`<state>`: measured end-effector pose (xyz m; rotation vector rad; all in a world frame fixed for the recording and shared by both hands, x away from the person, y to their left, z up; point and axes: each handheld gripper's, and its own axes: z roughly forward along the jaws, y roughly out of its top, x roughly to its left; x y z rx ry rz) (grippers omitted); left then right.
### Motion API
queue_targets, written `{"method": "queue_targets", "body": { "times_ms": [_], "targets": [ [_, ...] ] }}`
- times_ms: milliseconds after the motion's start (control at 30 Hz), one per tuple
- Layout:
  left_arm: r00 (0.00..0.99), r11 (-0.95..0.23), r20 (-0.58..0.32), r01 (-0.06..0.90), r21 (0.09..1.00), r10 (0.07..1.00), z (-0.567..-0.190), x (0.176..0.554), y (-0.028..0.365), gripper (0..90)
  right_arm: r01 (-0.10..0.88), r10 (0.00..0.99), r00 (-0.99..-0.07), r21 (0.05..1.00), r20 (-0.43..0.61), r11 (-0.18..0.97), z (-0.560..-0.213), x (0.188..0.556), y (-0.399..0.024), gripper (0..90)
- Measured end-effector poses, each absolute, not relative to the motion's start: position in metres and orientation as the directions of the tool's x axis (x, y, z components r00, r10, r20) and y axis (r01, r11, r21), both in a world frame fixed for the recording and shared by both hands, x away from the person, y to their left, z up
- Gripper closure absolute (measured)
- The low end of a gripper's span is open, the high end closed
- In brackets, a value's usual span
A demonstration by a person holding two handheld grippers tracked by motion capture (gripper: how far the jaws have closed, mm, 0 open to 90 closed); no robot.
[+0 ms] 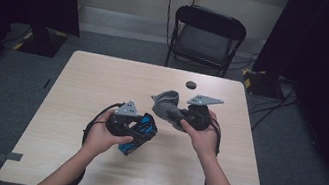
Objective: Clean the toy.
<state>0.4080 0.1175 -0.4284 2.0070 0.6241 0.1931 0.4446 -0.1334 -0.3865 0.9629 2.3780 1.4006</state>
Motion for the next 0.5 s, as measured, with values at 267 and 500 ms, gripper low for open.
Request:
{"method": "queue_targets", "body": {
  "times_ms": [267,500],
  "targets": [
    [0.837,-0.362,-0.127,0.36,0.86,0.532,-0.429,0.412,0.123,25.6,0.408,0.56,-0.816,0.827,0.141,0.386,-0.388,0.436,-0.112,74.4],
    [0.825,-0.355,-0.118,0.361,0.862,0.552,-0.427,0.414,0.127,25.5,0.406,0.545,-0.824,0.832,0.155,0.377,-0.388,0.432,-0.115,74.4]
  ]
}}
